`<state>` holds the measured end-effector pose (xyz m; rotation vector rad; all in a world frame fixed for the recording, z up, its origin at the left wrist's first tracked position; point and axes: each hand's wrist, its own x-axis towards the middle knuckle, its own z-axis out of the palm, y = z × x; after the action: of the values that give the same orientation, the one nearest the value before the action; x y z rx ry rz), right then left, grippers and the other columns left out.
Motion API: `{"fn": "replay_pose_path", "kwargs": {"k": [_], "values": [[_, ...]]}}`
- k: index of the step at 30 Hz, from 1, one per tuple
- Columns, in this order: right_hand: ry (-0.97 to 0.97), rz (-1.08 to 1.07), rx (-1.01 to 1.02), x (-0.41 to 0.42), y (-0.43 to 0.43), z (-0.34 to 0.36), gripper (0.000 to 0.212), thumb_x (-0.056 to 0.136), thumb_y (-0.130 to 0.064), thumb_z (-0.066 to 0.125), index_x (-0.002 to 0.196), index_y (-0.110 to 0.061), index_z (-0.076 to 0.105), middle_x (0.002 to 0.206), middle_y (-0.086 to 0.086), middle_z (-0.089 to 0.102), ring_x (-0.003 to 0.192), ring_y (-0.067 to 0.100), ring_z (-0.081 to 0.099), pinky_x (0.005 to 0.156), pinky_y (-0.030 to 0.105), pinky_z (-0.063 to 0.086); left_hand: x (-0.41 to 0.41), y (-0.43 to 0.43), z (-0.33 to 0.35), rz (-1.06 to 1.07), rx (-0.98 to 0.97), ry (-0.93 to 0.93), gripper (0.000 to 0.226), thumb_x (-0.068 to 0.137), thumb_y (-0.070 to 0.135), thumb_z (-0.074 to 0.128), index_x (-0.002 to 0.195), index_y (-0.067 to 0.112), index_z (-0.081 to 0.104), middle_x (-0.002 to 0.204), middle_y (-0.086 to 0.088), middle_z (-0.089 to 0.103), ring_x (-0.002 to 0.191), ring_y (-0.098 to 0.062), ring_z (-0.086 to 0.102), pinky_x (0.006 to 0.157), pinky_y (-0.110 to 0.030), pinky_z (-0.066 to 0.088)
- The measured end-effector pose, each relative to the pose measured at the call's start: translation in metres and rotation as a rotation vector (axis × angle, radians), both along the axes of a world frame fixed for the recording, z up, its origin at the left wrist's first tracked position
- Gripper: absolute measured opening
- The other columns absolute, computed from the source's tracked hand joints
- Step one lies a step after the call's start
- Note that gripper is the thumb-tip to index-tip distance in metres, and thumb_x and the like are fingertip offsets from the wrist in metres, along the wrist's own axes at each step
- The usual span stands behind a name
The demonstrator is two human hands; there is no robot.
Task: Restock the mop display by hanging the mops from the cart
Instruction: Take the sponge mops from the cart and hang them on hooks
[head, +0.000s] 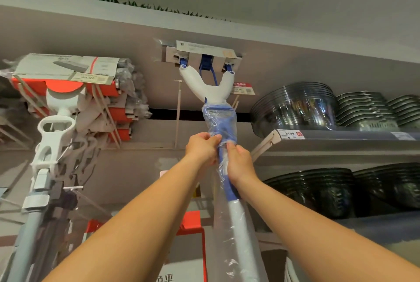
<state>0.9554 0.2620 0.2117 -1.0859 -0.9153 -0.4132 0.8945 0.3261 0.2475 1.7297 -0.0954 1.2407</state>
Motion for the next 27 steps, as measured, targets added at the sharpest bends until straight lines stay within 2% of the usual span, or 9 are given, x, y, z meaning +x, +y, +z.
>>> {"fn": "replay_pose_path", "kwargs": {"k": [4,6,9,14,16,20,23,25,27], "values": [[-0.04,-0.034,0.028,0.012,0.012,0.005,0.029,0.103,-0.029,0.038,0.094,-0.012,0.061,0.085,0.006,0.063,0.081,0.02,0.059,0.071,0.03,0.046,0.005,0.01,0.008,-0.012,0.024,0.056,0.013,0.097,0.021,0.055,0.091,0.01,0.057,0.104,-0.017,0.066,0.089,-0.03,0.066,0.078,-0.042,0.058],[-0.038,-0.015,0.04,0.017,0.018,0.009,0.029,0.103,-0.027,0.037,0.097,-0.011,0.061,0.081,0.003,0.062,0.074,0.015,0.059,0.064,0.024,0.046,0.005,0.015,0.015,0.0,0.043,0.065,0.013,0.097,0.021,0.055,0.097,0.008,0.056,0.109,-0.019,0.065,0.098,-0.034,0.066,0.081,-0.047,0.058],[0.004,0.067,0.051,0.02,0.028,0.013,0.032,0.104,-0.028,0.036,0.105,-0.01,0.063,0.082,0.005,0.064,0.072,0.014,0.059,0.062,0.023,0.047,0.008,0.023,0.022,0.015,0.063,0.042,0.012,0.095,0.022,0.059,0.088,0.012,0.056,0.107,-0.018,0.065,0.093,-0.032,0.066,0.079,-0.046,0.058],[0.105,0.114,0.096,0.028,0.051,0.008,0.036,0.103,-0.035,0.036,0.109,-0.015,0.065,0.095,0.011,0.069,0.092,0.026,0.065,0.089,0.041,0.052,0.019,0.031,0.025,0.195,0.136,0.067,0.018,0.093,0.029,0.061,0.092,0.011,0.059,0.102,-0.017,0.066,0.093,-0.034,0.067,0.081,-0.048,0.058],[0.15,0.119,0.11,0.031,0.055,0.005,0.035,0.103,-0.035,0.037,0.107,-0.015,0.065,0.1,0.014,0.069,0.096,0.03,0.065,0.092,0.045,0.052,0.026,0.034,0.025,0.211,0.136,0.107,0.021,0.093,0.031,0.06,0.099,0.01,0.061,0.103,-0.018,0.066,0.093,-0.034,0.067,0.082,-0.048,0.058],[0.158,0.073,0.085,0.041,0.058,0.009,0.037,0.103,-0.035,0.037,0.11,-0.009,0.063,0.1,0.016,0.067,0.092,0.03,0.064,0.086,0.041,0.052,0.04,0.044,0.03,0.185,0.118,0.16,0.021,0.094,0.028,0.061,0.099,0.008,0.062,0.095,-0.014,0.066,0.083,-0.028,0.065,0.08,-0.044,0.059],[0.108,0.017,0.031,0.051,0.055,0.005,0.033,0.103,-0.03,0.037,0.104,-0.008,0.062,0.092,0.011,0.063,0.084,0.023,0.059,0.077,0.031,0.047,0.046,0.053,0.029,0.154,0.102,0.23,0.025,0.093,0.025,0.062,0.105,0.002,0.062,0.089,-0.015,0.062,0.071,-0.026,0.058,0.069,-0.037,0.057],[0.08,0.004,0.002,0.061,0.056,-0.003,0.031,0.103,-0.027,0.038,0.1,-0.007,0.062,0.089,0.01,0.062,0.082,0.021,0.057,0.071,0.03,0.044,0.054,0.056,0.026,0.204,0.117,0.297,0.026,0.093,0.02,0.062,0.108,-0.001,0.062,0.094,-0.018,0.065,0.075,-0.029,0.062,0.071,-0.037,0.056],[0.064,-0.006,-0.012,0.07,0.058,-0.013,0.031,0.102,-0.024,0.04,0.095,-0.004,0.063,0.086,0.01,0.06,0.081,0.02,0.054,0.067,0.03,0.042,0.061,0.056,0.024,0.271,0.133,0.356,0.026,0.094,0.014,0.059,0.114,-0.003,0.06,0.108,-0.021,0.066,0.085,-0.031,0.063,0.079,-0.037,0.055]]}}
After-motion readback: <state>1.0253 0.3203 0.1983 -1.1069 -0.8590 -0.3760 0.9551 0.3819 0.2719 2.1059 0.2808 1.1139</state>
